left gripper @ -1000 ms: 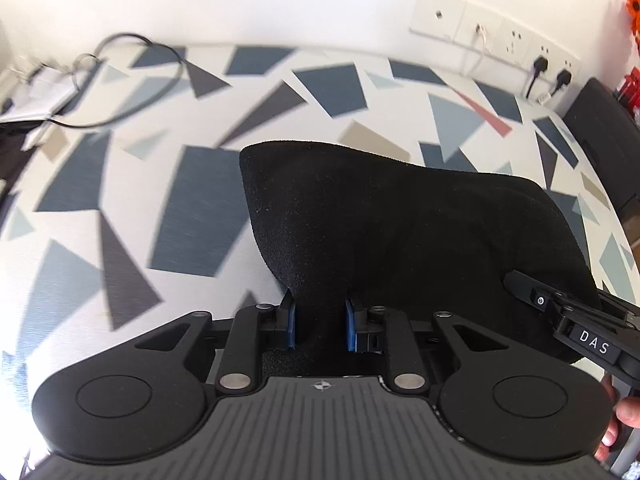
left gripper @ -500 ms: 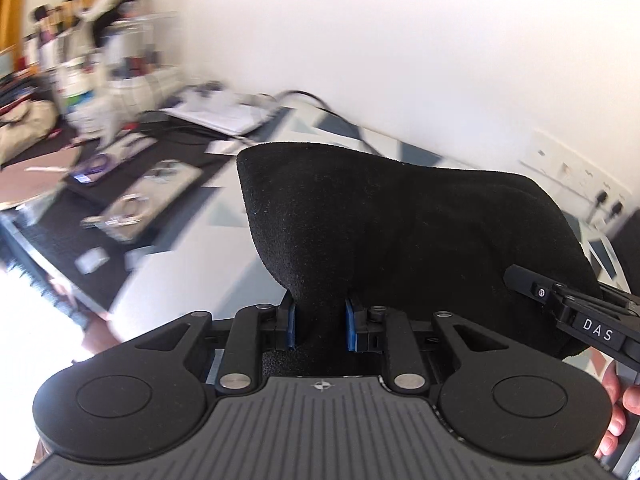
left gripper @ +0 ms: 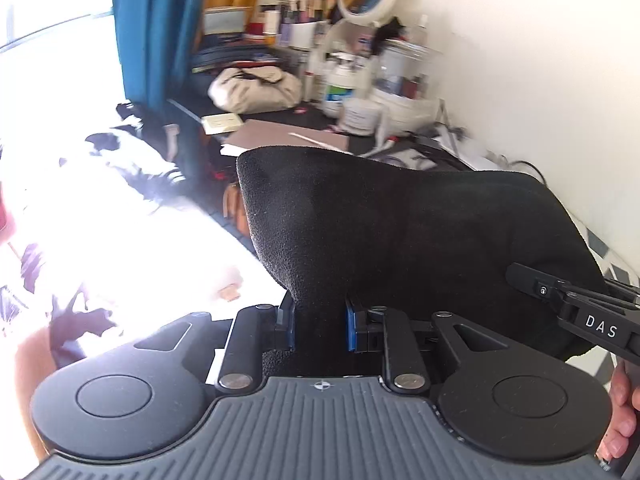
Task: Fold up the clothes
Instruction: 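Grasp the folded sweatpants bundle with both grippers and lift it, then carry the folded bundle with both grippers to the clothes stack on the chair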
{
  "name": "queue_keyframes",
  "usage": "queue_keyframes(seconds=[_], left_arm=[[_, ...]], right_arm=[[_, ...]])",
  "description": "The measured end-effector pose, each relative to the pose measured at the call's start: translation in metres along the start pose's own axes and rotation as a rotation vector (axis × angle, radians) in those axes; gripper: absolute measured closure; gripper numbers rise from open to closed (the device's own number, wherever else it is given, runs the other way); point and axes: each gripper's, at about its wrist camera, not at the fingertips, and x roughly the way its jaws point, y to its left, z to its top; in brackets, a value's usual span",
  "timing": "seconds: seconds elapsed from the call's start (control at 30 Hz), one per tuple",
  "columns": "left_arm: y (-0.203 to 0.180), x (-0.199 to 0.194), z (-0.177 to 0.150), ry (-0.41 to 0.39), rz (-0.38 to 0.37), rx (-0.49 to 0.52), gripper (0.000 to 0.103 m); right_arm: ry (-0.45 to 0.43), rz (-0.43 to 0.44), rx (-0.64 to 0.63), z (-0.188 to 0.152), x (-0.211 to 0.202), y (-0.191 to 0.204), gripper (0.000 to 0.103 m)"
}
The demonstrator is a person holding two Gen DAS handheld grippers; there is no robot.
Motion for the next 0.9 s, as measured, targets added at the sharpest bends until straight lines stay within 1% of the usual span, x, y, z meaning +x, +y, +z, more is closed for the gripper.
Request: queue_keyframes(seconds=[0.13,0.23,0.33,0.43,0.5,0.6,0.67,0.73,0.8,0.9], left_arm=[[0.057,-0.008,0.005,-0.019,0.109,-0.112,0.081],[0.094,-0.014,0.007,-0.043,0.205,-0.192,0.08],[0.131,-0.017,0.009,-0.062,0.275,-0.292,0.08],[0.17,-0.025,0.006,-0.081,0.338,-0.377,0.08],[0.196,-0.031,0.003,-0.09,0.369,-0.425,0.08],[0.248,-0.043,-0.005,-0.107,0.41,-0.496,0.08],[0.288,-0.052,-0.01,-0.12,0.435,-0.539,0.08],[0.33,-0.061,-0.014,-0.131,0.453,-0.553,0.08],[0.378,-0.071,-0.015,-0.13,0.467,-0.551,0.08],[0.447,-0.096,-0.014,-0.115,0.493,-0.536,0.08]], right_arm=[[0.039,0.135,-0.102,0.018,0.046,0.05,0.073],[0.055,0.255,-0.156,0.03,0.082,0.087,0.073],[0.066,0.347,-0.199,0.038,0.109,0.123,0.073],[0.078,0.436,-0.251,0.045,0.131,0.166,0.073],[0.102,0.485,-0.288,0.047,0.149,0.196,0.073],[0.139,0.549,-0.327,0.045,0.171,0.244,0.073],[0.143,0.577,-0.366,0.039,0.181,0.29,0.073],[0.14,0.598,-0.403,0.031,0.19,0.335,0.073],[0.14,0.609,-0.431,0.022,0.197,0.386,0.073],[0.166,0.618,-0.441,0.01,0.203,0.478,0.073]])
